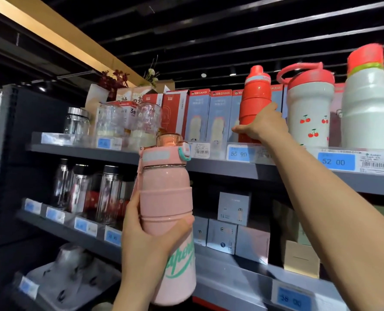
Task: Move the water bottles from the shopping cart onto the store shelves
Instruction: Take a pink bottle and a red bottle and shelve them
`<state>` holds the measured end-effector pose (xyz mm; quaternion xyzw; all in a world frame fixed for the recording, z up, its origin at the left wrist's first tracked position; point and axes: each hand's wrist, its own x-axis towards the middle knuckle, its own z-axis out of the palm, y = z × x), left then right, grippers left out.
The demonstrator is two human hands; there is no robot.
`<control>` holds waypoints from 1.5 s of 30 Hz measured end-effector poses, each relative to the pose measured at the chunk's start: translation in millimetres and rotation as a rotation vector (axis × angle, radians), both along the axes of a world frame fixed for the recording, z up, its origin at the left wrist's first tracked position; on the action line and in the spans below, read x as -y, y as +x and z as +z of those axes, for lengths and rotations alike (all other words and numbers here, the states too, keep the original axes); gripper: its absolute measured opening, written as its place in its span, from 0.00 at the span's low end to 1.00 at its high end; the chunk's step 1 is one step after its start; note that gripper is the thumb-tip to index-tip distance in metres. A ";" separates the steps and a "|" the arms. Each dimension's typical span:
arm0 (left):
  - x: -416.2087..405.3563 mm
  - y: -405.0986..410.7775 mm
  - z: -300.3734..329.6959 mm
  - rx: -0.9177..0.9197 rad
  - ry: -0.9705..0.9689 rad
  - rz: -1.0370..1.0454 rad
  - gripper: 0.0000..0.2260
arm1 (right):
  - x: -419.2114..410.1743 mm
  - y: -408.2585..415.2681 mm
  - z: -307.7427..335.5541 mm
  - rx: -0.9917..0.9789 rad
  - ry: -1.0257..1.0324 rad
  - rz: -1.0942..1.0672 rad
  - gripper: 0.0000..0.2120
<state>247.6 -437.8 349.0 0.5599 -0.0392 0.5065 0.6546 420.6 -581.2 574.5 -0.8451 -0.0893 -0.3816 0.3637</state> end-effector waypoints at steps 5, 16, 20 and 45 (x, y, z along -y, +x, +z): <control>-1.8 -1.4 0.1 -0.006 0.007 -0.001 0.44 | -0.5 -3.7 -1.8 0.024 -0.049 -0.052 0.60; 1.2 -10.7 2.3 -0.009 0.024 0.022 0.36 | 6.3 -15.7 -13.7 0.116 -0.251 -0.213 0.57; 5.5 -12.6 3.0 0.000 0.047 0.021 0.36 | 12.3 -23.6 -19.4 0.144 -0.280 -0.212 0.55; 77.2 -0.3 -19.5 0.013 0.479 -0.590 0.50 | 76.8 -164.2 -207.3 0.022 0.299 0.714 0.43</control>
